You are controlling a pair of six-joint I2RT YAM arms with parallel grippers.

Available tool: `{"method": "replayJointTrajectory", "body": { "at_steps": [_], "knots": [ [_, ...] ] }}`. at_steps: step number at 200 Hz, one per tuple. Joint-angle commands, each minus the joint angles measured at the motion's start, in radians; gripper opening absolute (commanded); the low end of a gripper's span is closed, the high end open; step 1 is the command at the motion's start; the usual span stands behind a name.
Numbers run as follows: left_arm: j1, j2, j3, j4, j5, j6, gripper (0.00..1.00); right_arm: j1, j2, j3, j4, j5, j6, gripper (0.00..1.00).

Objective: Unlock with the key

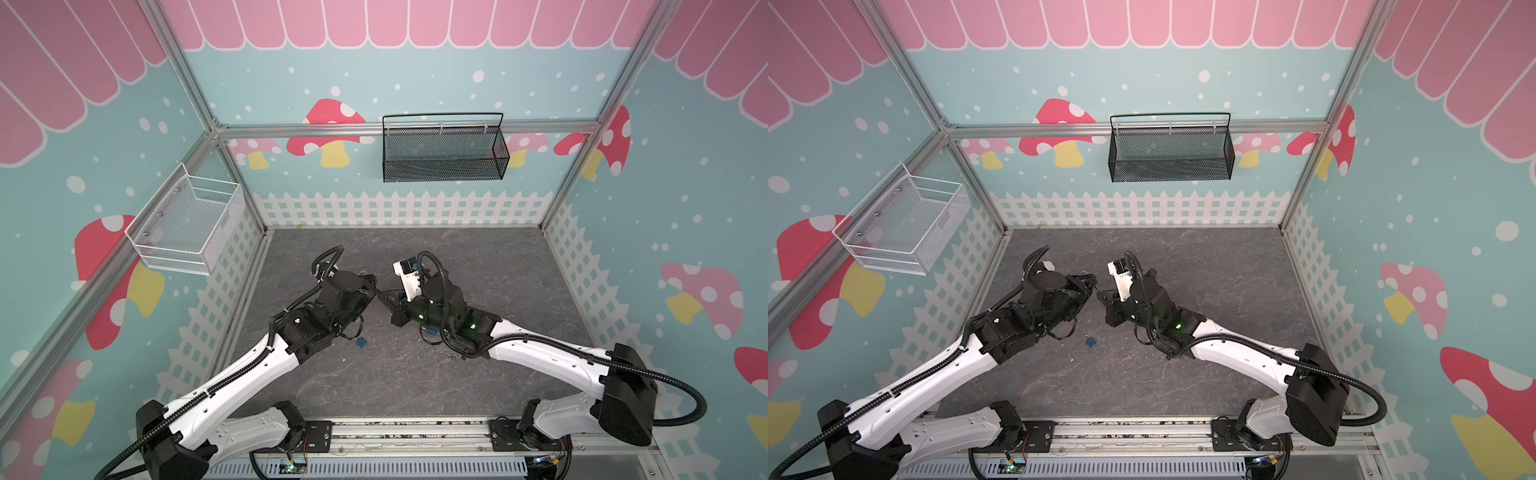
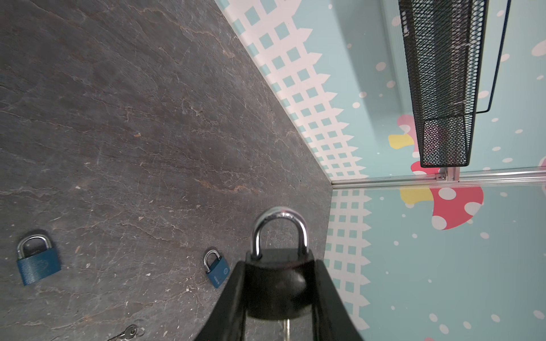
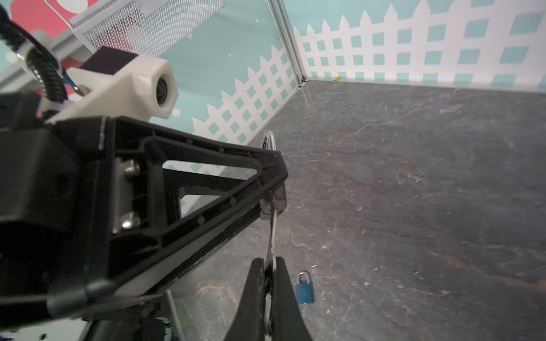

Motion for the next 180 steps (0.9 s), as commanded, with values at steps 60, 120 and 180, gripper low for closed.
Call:
{"method": "replayJointTrajectory", "body": {
  "at_steps": [60,120,180],
  "knots": [
    [-0.008,-0.027,-0.064,0.001,0.329,-0.081,0.00,0.013,0.003,0.060,0.162,0.030,-0.064,0.00],
    [0.132,-0.118,-0.139,-0.019,0.350,-0.154,0.00,0.014,0.031,0.095,-0.037,-0.055,0.049,0.00],
    [0.208,-0.179,-0.222,-0.083,0.315,-0.235,0.00,0.027,0.099,0.141,-0.172,-0.099,0.060,0.00]
  ]
}}
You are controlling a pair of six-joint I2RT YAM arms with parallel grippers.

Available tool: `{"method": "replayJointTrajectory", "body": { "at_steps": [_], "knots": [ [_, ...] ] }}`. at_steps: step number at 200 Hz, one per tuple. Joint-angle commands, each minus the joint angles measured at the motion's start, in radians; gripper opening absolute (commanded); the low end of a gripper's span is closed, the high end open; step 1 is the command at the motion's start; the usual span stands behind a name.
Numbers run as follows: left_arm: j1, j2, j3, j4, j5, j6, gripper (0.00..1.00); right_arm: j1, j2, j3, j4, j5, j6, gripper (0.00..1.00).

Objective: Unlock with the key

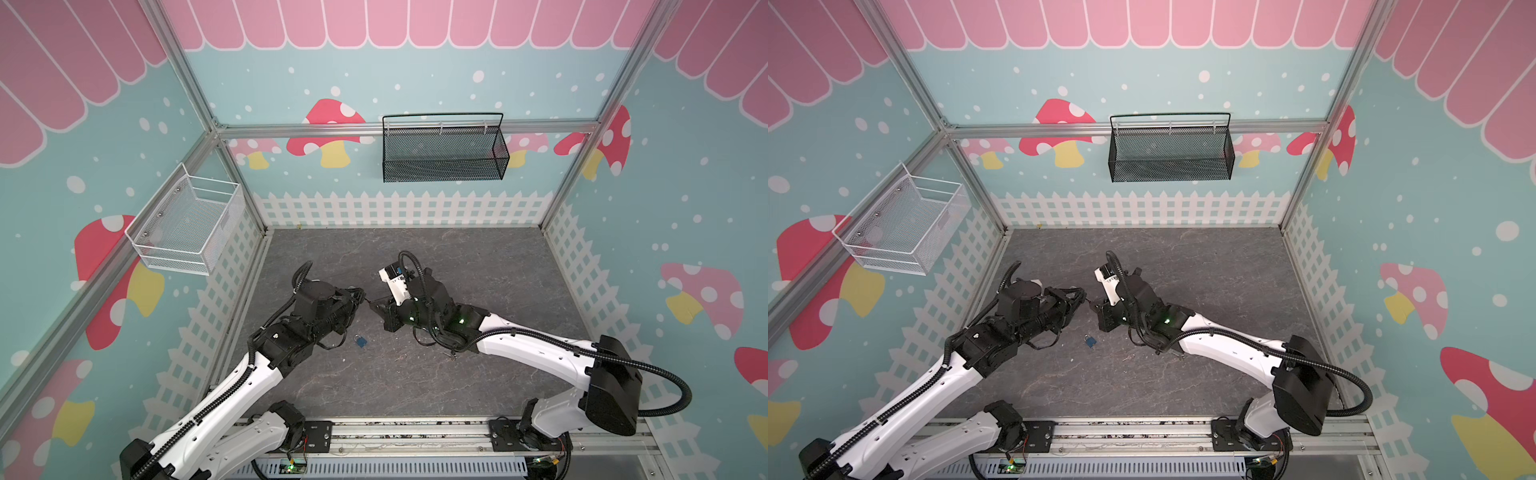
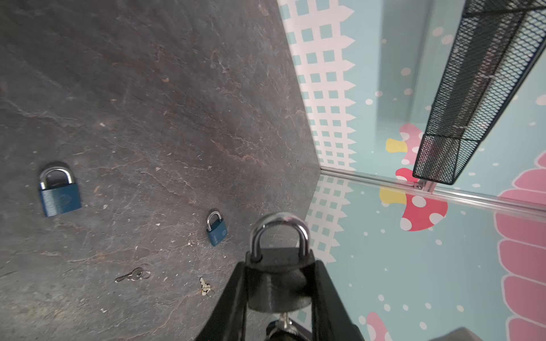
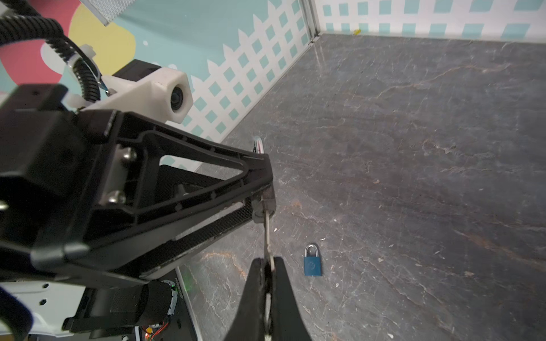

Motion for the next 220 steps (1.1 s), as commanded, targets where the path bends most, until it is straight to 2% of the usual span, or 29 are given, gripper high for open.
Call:
{"method": "replayJointTrajectory", "body": {
  "at_steps": [1,74,125,157,171,203,220],
  "knots": [
    [0.016,-0.007,-0.035,-0.076,0.024,-0.063,0.00,0.009,0.005,0.039,-0.006,-0.002,0.026,0.00],
    [0.016,-0.027,-0.052,-0.074,-0.004,-0.140,0.00,0.029,0.086,0.061,0.015,-0.066,0.084,0.00],
    [0.015,-0.025,-0.056,-0.043,-0.002,-0.187,0.00,0.060,0.130,0.080,-0.012,-0.014,0.091,0.00],
    [-0.025,-0.025,-0.037,-0.010,0.017,-0.225,0.00,0.062,0.146,0.079,0.045,0.025,0.101,0.00],
    [-0.044,-0.026,-0.023,-0.004,0.015,-0.232,0.00,0.064,0.169,0.104,0.048,0.031,0.076,0.00],
    [-0.069,-0.012,0.006,0.006,0.037,-0.213,0.00,0.077,0.172,0.130,0.069,0.136,-0.006,0.00],
    [-0.087,-0.001,0.015,-0.001,0.034,-0.193,0.00,0.076,0.164,0.140,0.101,0.133,-0.067,0.00]
  ]
}}
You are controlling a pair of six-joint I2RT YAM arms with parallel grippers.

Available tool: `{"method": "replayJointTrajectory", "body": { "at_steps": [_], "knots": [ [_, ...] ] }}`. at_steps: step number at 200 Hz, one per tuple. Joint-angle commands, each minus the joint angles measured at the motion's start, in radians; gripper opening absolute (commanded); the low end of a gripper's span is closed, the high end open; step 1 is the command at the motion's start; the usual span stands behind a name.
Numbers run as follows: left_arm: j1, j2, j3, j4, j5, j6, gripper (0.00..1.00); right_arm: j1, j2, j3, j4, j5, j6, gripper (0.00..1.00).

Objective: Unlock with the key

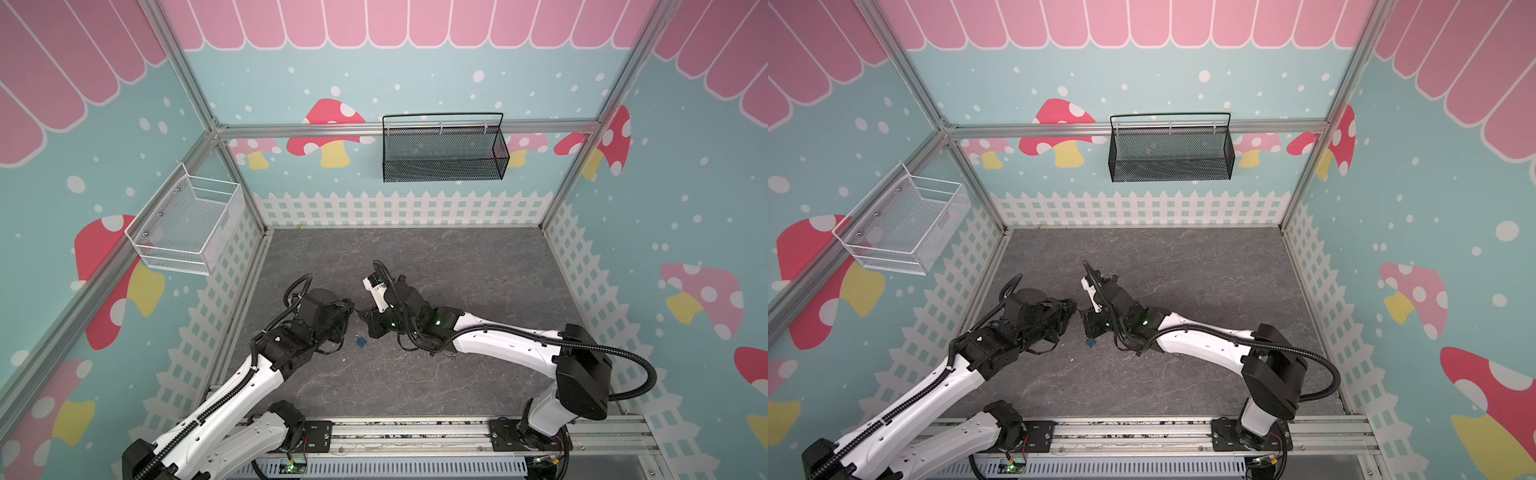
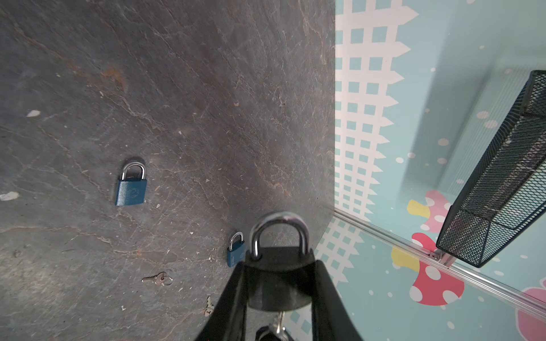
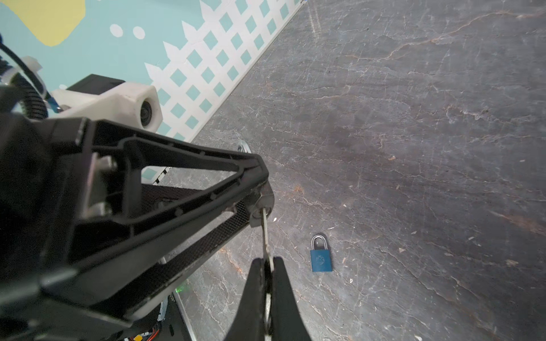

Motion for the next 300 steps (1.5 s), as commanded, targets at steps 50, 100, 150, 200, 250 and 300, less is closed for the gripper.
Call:
{"method": "replayJointTrajectory", "body": {
  "at_steps": [50,100,150,200,250,300],
  "knots": [
    [-0.076,0.030,0.086,-0.037,0.138,0.123,0.00,-0.043,-0.024,0.044,0.180,-0.136,-0.015,0.00],
    [-0.131,0.027,0.078,-0.007,0.149,0.070,0.00,-0.033,-0.011,0.037,0.215,-0.047,-0.014,0.00],
    [-0.137,0.021,0.063,0.096,0.226,0.008,0.00,-0.013,-0.006,-0.010,0.328,0.001,-0.121,0.00],
    [-0.050,-0.010,0.045,0.038,0.220,0.044,0.00,-0.009,-0.061,-0.040,0.311,0.004,-0.157,0.00],
    [0.077,-0.043,0.065,-0.044,0.215,0.139,0.00,-0.010,-0.131,-0.107,0.223,-0.023,-0.162,0.00],
    [0.089,-0.027,0.073,-0.076,0.174,0.187,0.00,-0.010,-0.161,-0.108,0.108,0.053,-0.111,0.00]
  ]
}}
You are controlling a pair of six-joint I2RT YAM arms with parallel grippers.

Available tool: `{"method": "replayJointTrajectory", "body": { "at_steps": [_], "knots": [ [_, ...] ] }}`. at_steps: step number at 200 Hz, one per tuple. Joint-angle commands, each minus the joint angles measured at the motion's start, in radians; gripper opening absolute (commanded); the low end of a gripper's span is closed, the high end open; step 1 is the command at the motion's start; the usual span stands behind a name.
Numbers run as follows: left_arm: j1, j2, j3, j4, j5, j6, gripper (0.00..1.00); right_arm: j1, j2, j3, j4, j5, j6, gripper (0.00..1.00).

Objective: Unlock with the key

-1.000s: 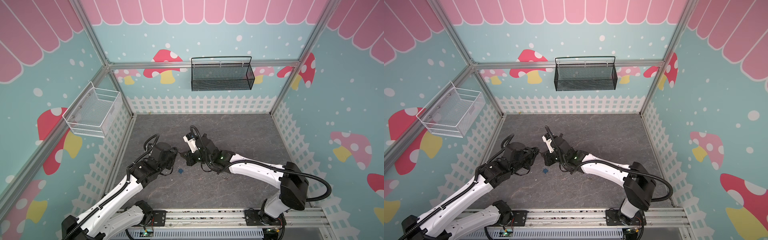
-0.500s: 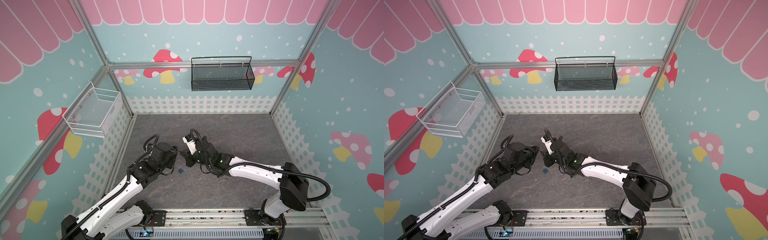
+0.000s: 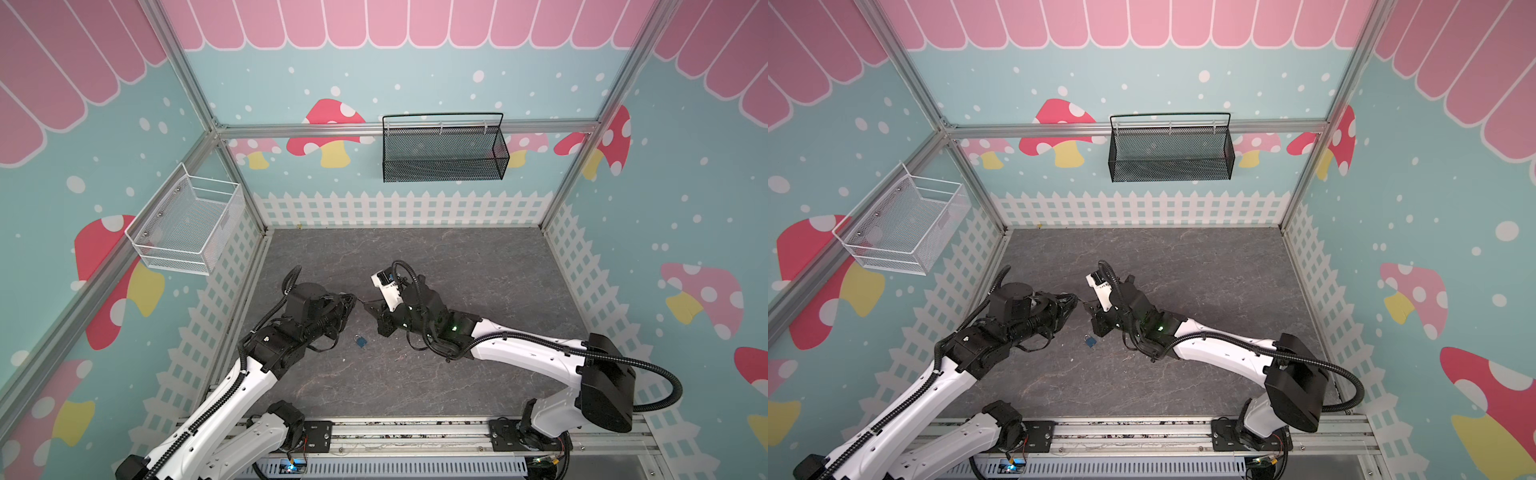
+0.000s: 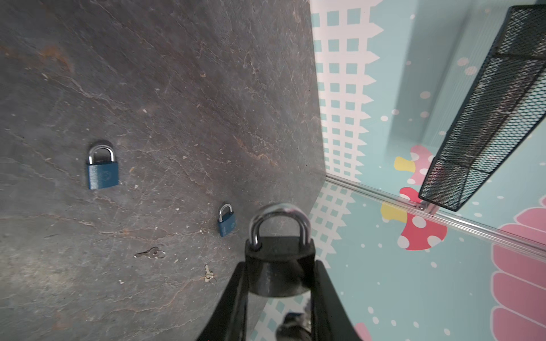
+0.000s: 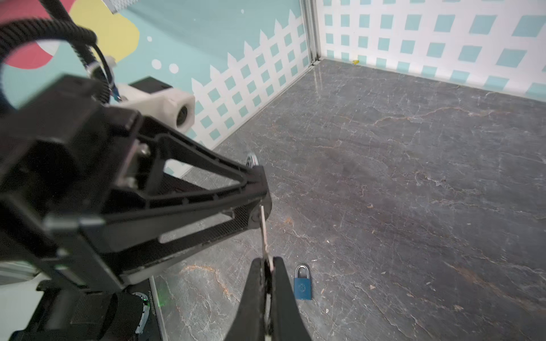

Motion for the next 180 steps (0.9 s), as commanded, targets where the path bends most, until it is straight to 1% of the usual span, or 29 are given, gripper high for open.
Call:
{"method": "replayJointTrajectory", "body": {
  "at_steps": [1,16,33,56,77,110,134,162,180],
  "knots": [
    [0.007,0.004,0.020,-0.048,-0.010,0.046,0.00,0.007,-0.020,0.014,-0.048,0.035,0.025,0.00],
    [0.006,0.004,0.027,-0.057,-0.031,0.045,0.00,0.007,-0.026,0.009,-0.072,0.042,0.036,0.00],
    [0.004,0.003,0.025,-0.050,-0.045,0.026,0.00,0.007,-0.034,-0.011,-0.065,-0.002,0.060,0.00],
    [0.004,0.006,0.021,-0.021,-0.031,0.010,0.00,0.007,-0.010,-0.014,-0.078,-0.035,0.094,0.00],
    [0.004,0.009,0.023,-0.007,-0.014,0.005,0.00,0.007,0.020,0.017,-0.072,-0.069,0.092,0.00],
    [0.004,0.001,0.020,-0.006,-0.015,-0.001,0.00,0.007,0.048,0.044,-0.089,-0.047,0.085,0.00],
    [0.004,-0.003,0.014,0.003,0.000,-0.009,0.00,0.006,0.055,0.053,-0.080,-0.065,0.090,0.00],
    [0.004,-0.003,0.010,0.014,0.013,-0.015,0.00,0.004,0.061,0.069,-0.074,-0.044,0.088,0.00],
    [0.004,-0.003,0.010,0.014,0.015,-0.014,0.00,0.006,0.069,0.075,-0.065,-0.057,0.085,0.00]
  ]
}}
